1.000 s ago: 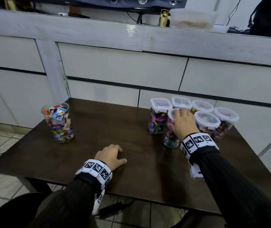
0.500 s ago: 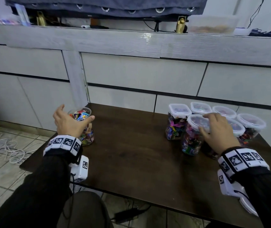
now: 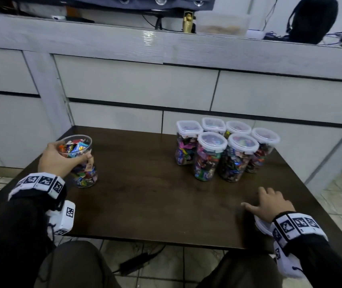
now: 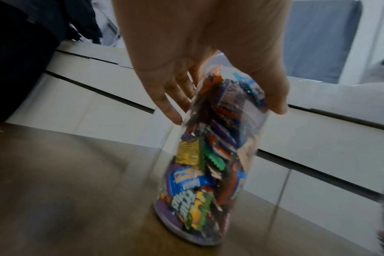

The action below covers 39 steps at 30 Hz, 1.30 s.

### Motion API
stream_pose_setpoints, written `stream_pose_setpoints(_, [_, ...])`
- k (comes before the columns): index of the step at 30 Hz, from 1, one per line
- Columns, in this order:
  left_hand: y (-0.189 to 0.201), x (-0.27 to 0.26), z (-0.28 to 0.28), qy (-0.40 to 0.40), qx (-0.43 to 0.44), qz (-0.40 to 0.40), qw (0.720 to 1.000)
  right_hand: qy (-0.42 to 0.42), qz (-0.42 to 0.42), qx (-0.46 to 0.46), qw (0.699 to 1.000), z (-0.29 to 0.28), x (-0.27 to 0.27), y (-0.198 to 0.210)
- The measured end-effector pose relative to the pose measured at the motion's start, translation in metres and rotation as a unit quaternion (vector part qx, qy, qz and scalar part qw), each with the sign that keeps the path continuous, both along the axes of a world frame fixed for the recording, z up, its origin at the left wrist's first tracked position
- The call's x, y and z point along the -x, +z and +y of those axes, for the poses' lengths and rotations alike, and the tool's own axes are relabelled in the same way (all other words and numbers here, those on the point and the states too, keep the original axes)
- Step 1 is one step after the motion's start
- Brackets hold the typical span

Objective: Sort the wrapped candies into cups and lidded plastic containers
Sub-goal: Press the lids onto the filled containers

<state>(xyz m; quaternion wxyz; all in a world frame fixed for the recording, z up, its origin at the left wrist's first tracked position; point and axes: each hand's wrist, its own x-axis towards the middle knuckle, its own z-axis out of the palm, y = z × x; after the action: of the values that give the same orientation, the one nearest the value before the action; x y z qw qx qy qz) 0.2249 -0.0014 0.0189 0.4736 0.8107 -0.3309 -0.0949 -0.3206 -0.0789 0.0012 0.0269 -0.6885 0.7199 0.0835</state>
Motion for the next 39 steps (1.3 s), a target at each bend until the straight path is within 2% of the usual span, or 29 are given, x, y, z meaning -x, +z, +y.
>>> stream_pose_setpoints(5, [0.000, 0.056, 0.002, -0.164, 0.000, 0.030, 0.986, -0.038, -0.009, -0.064, 0.997, 0.006, 0.013, -0.013])
stream_pose_setpoints(10, [-0.003, 0.131, -0.003, -0.323, 0.033, 0.077, 0.943, -0.050, -0.027, -0.102, 0.993, 0.010, 0.018, -0.016])
stream_pose_setpoints(16, [-0.009, 0.212, -0.019, -0.432, 0.041, 0.101, 0.895, -0.020, -0.036, -0.102, 0.994, 0.011, 0.018, -0.010])
stream_pose_setpoints(19, [-0.012, 0.234, -0.024, -0.462, 0.038, 0.114, 0.879, -0.009, -0.059, -0.054, 0.997, 0.009, 0.017, 0.006])
stream_pose_setpoints(23, [-0.013, 0.251, -0.025, -0.473, 0.034, 0.113, 0.873, 0.038, -0.081, 0.061, 0.994, 0.006, 0.004, 0.053])
stream_pose_setpoints(28, [-0.013, 0.264, -0.020, -0.490, 0.034, 0.116, 0.863, 0.169, -0.164, 0.147, 0.961, 0.009, -0.035, 0.115])
stream_pose_setpoints(31, [-0.011, 0.265, -0.018, -0.493, 0.036, 0.120, 0.861, 0.280, -0.217, 0.136, 0.925, 0.019, -0.067, 0.131])
stream_pose_setpoints(34, [-0.009, 0.266, -0.016, -0.498, 0.036, 0.139, 0.855, 0.369, -0.214, 0.088, 0.900, 0.028, -0.094, 0.127])
stream_pose_setpoints(39, [-0.009, 0.269, -0.016, -0.491, 0.055, 0.140, 0.858, 0.406, -0.182, 0.069, 0.893, 0.030, -0.117, 0.108])
